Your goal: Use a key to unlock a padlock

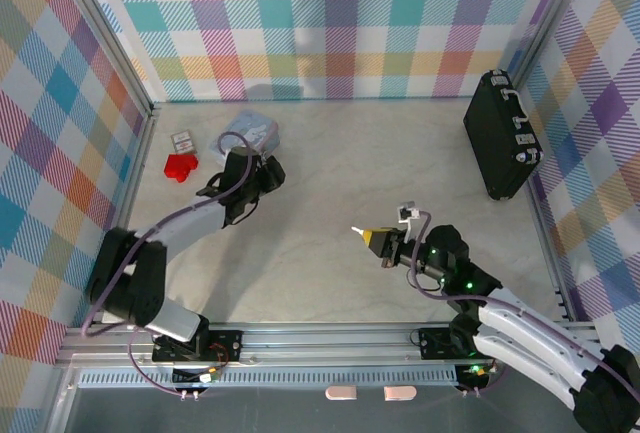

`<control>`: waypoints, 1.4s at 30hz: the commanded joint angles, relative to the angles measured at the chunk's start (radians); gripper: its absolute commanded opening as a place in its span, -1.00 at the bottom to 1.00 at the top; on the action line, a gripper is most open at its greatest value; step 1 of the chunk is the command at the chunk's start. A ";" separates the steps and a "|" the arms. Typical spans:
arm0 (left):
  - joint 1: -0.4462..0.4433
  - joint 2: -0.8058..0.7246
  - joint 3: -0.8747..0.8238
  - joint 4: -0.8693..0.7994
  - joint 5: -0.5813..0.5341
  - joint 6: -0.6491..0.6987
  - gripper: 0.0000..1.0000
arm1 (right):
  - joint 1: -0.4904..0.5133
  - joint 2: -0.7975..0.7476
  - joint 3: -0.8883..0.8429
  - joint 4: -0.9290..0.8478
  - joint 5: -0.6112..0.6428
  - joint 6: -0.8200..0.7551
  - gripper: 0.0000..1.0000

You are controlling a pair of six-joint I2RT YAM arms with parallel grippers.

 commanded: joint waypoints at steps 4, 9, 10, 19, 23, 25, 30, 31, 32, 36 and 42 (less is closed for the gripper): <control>0.043 0.204 0.077 0.176 -0.071 -0.071 0.13 | 0.000 -0.152 -0.028 -0.111 0.013 0.024 -1.00; 0.057 0.329 0.141 0.237 -0.086 -0.056 0.12 | -0.001 -0.245 -0.036 -0.188 0.010 0.019 -1.00; 0.062 0.355 0.156 0.247 -0.079 -0.048 0.12 | 0.000 -0.262 -0.039 -0.202 0.010 0.019 -1.00; 0.098 0.510 0.250 0.246 -0.095 -0.060 0.08 | 0.000 -0.388 -0.063 -0.300 0.017 0.027 -1.00; 0.104 0.562 0.300 0.226 -0.089 -0.073 0.02 | -0.001 -0.412 -0.067 -0.319 0.024 0.027 -1.00; 0.104 0.578 0.318 0.220 -0.097 -0.083 0.00 | -0.001 -0.413 -0.066 -0.317 0.018 0.023 -1.00; 0.105 0.621 0.369 0.203 -0.106 -0.109 -0.11 | 0.000 -0.412 -0.062 -0.317 0.018 0.024 -1.00; 0.105 0.628 0.380 0.201 -0.106 -0.112 -0.14 | 0.000 -0.410 -0.062 -0.318 0.021 0.025 -1.00; 0.105 0.634 0.386 0.203 -0.106 -0.113 -0.19 | -0.001 -0.410 -0.061 -0.322 0.025 0.027 -1.00; 0.105 0.637 0.391 0.214 -0.095 -0.113 -0.40 | -0.001 -0.407 -0.053 -0.344 0.038 0.027 -1.00; 0.105 0.600 0.358 0.235 -0.028 -0.063 -0.71 | -0.001 -0.383 -0.039 -0.373 0.063 0.046 -1.00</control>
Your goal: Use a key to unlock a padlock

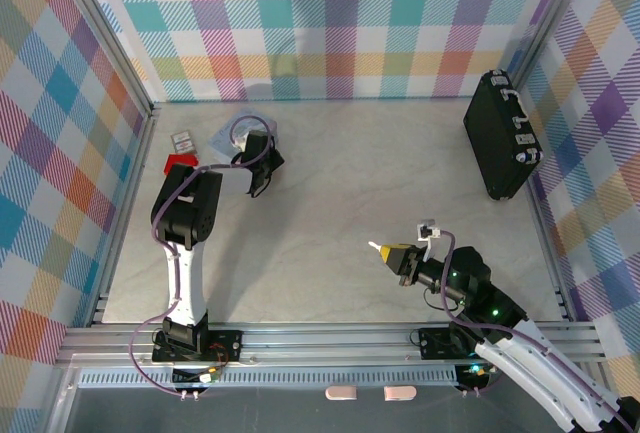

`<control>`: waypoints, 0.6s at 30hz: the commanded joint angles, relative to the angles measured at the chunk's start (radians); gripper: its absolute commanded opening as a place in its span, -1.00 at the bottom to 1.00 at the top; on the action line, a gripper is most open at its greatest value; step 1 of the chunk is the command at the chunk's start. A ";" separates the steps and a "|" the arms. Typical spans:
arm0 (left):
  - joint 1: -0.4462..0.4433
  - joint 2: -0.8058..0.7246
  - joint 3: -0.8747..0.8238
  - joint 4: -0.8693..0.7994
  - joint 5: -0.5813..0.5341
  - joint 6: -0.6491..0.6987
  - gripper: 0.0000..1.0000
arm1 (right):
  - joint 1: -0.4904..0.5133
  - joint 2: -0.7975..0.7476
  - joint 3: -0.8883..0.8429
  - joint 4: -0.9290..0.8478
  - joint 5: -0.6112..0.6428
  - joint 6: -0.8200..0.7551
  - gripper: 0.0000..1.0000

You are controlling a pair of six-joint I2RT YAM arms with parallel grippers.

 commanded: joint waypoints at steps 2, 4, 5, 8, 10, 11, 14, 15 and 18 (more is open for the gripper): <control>0.013 -0.014 -0.030 0.031 0.099 0.058 -0.79 | 0.000 0.028 0.017 -0.019 0.035 0.042 -1.00; 0.013 -0.031 -0.050 0.037 0.136 0.077 -0.87 | -0.001 0.045 0.015 -0.016 0.041 0.057 -1.00; 0.013 -0.041 -0.061 0.035 0.150 0.085 -0.90 | 0.000 0.057 0.014 -0.015 0.047 0.065 -1.00; 0.011 -0.083 -0.105 0.044 0.182 0.096 -0.96 | -0.001 0.082 0.007 0.000 0.051 0.080 -1.00; 0.009 -0.111 -0.132 0.040 0.204 0.105 -0.98 | -0.001 0.097 0.003 0.010 0.051 0.088 -1.00; 0.007 -0.125 -0.145 0.043 0.222 0.110 -0.99 | -0.001 0.105 0.003 0.017 0.051 0.091 -1.00; -0.010 -0.175 -0.184 0.023 0.276 0.125 -1.00 | -0.002 0.134 0.011 0.022 0.052 0.098 -1.00; -0.018 -0.193 -0.197 0.017 0.288 0.128 -1.00 | -0.001 0.145 0.013 0.022 0.055 0.104 -1.00; -0.052 -0.255 -0.224 -0.040 0.336 0.146 -1.00 | 0.000 0.202 0.018 0.028 0.068 0.142 -1.00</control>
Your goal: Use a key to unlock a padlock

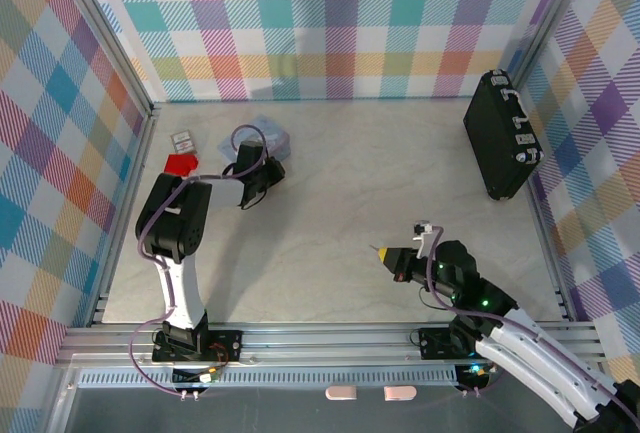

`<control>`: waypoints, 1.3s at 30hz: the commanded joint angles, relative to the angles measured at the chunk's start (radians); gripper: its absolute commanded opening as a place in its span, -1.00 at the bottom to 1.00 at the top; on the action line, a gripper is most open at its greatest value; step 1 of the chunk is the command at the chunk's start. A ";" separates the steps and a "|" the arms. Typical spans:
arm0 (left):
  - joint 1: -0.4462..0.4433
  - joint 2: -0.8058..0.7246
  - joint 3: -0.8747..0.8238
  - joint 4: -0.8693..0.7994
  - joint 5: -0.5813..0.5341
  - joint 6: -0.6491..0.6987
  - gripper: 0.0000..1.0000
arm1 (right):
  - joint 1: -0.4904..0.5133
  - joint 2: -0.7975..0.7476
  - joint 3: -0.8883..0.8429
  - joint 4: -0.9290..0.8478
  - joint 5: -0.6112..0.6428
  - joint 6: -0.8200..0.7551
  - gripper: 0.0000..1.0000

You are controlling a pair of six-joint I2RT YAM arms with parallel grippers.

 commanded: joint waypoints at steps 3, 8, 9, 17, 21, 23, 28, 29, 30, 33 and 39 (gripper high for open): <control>-0.071 -0.145 -0.029 -0.147 0.119 0.067 -1.00 | -0.001 0.113 0.008 0.072 0.018 0.099 -1.00; -0.147 -0.224 -0.058 -0.261 0.148 0.104 -1.00 | -0.001 0.272 -0.011 0.223 -0.004 0.158 -1.00; -0.164 -0.234 -0.065 -0.275 0.147 0.114 -1.00 | -0.001 0.296 -0.009 0.235 -0.002 0.161 -1.00; -0.357 -0.271 -0.144 -0.294 0.087 0.174 -1.00 | 0.000 0.335 0.029 0.218 0.044 0.147 -1.00; -0.429 -0.276 -0.202 -0.224 0.068 0.179 -0.99 | -0.001 0.324 0.042 0.189 0.055 0.136 -1.00; -0.449 -0.286 -0.236 -0.182 0.061 0.180 -0.94 | -0.002 0.323 0.042 0.187 0.054 0.139 -1.00; -0.451 -0.358 -0.359 -0.040 0.035 0.133 -0.61 | 0.000 0.321 0.035 0.190 0.051 0.149 -1.00; -0.451 -0.381 -0.393 -0.011 0.020 0.129 -0.53 | -0.001 0.320 0.034 0.190 0.052 0.151 -1.00; -0.451 -0.403 -0.419 0.012 0.006 0.125 -0.47 | -0.001 0.320 0.035 0.191 0.051 0.151 -1.00; -0.451 -0.461 -0.495 0.093 -0.033 0.117 -0.31 | 0.000 0.325 0.035 0.193 0.051 0.151 -1.00; -0.451 -0.452 -0.597 0.298 -0.022 0.070 -0.17 | 0.000 0.340 0.032 0.215 0.034 0.158 -1.00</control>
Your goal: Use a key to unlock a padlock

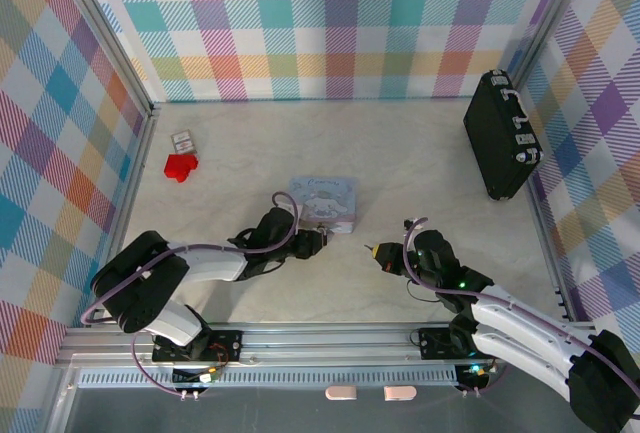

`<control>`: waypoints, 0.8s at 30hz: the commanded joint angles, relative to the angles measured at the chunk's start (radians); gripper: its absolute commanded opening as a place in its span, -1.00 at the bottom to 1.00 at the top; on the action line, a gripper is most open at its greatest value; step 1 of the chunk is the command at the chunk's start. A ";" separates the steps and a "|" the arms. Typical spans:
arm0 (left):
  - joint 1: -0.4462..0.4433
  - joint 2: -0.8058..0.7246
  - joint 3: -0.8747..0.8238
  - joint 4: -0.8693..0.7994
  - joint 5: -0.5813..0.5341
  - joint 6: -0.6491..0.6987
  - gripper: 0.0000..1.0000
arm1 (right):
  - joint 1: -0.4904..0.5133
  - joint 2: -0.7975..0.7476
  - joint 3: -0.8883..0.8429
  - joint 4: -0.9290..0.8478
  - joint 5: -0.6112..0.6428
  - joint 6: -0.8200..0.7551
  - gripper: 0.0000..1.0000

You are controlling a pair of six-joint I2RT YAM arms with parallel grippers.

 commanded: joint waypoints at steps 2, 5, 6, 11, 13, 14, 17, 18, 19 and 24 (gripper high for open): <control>0.000 0.042 -0.056 0.221 -0.021 -0.052 -0.16 | -0.001 0.005 0.024 0.028 -0.007 0.015 -1.00; 0.002 0.103 -0.078 0.328 -0.023 -0.068 -0.16 | -0.001 0.001 0.025 0.029 -0.012 0.016 -1.00; 0.007 0.124 -0.080 0.364 -0.007 -0.071 -0.16 | -0.002 -0.001 0.025 0.028 -0.015 0.015 -1.00; 0.020 0.219 -0.045 0.414 0.030 -0.059 -0.19 | -0.001 -0.006 0.023 0.031 -0.025 0.020 -1.00; 0.022 0.242 -0.037 0.418 0.027 -0.063 -0.20 | 0.000 -0.011 0.018 0.029 -0.026 0.021 -1.00; 0.022 0.255 -0.031 0.423 0.038 -0.066 -0.22 | -0.001 -0.015 0.017 0.028 -0.026 0.022 -1.00; 0.023 0.281 -0.015 0.428 0.058 -0.073 -0.32 | -0.001 -0.024 0.012 0.022 -0.023 0.023 -1.00; 0.022 0.285 -0.016 0.431 0.056 -0.075 -0.34 | -0.001 -0.025 0.011 0.022 -0.022 0.023 -1.00; 0.022 0.289 -0.018 0.434 0.054 -0.076 -0.38 | -0.001 -0.026 0.010 0.023 -0.022 0.024 -1.00; 0.022 0.280 -0.019 0.425 0.060 -0.078 -0.60 | 0.000 -0.005 0.009 0.043 -0.036 0.025 -1.00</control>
